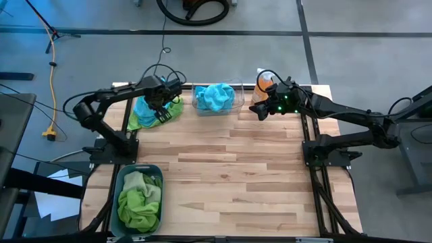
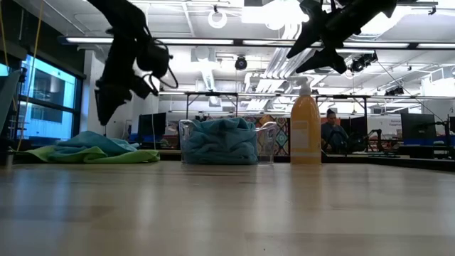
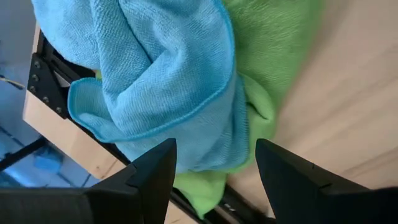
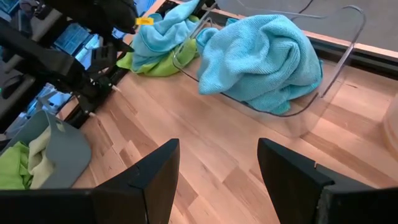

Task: Sort microfiber towel by color & place in baskets
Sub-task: Put the blue microfiber towel into the transparent bin

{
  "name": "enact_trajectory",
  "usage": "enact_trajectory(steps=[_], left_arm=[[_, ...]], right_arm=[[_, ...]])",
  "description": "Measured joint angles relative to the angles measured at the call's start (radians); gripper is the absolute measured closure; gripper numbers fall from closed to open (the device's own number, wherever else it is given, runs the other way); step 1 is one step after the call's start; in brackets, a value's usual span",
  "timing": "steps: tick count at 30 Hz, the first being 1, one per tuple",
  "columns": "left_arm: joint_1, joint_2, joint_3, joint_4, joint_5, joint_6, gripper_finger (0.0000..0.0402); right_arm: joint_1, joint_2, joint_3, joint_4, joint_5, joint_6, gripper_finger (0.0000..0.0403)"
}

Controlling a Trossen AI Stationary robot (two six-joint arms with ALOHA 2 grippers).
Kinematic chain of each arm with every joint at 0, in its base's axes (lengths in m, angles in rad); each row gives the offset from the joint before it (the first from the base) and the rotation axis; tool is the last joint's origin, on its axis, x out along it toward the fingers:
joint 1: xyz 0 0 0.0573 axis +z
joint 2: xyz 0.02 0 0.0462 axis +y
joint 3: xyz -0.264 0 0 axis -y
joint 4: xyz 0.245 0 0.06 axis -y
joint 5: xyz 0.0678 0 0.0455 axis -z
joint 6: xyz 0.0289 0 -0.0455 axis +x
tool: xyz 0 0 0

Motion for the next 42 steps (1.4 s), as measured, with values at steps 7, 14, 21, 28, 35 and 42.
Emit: enact_trajectory(steps=[7,14,21,28,35,42], left_arm=[[0.034,0.086,0.0,0.009,-0.024,0.103,0.0193],[0.05,0.165,0.0,0.012,-0.09,0.17,0.0193],[0.05,0.193,0.0,0.012,-0.103,0.195,0.0193],[0.05,0.195,0.0,0.006,-0.106,0.201,0.0194],[0.05,0.195,0.0,-0.014,-0.081,0.244,0.0233],[0.05,0.195,0.0,-0.044,-0.08,0.251,0.0291]], right_arm=[[0.0,0.0,0.0,0.004,0.001,-0.003,0.0187],[0.0,0.0,0.0,0.004,0.047,-0.011,0.0187],[0.0,0.0,0.0,0.004,0.051,-0.014,0.0187],[0.0,0.0,0.0,0.004,0.051,-0.021,0.0187],[0.0,0.0,0.0,0.004,0.051,-0.022,0.0187],[0.0,0.0,0.0,0.004,0.051,-0.03,0.0187]])
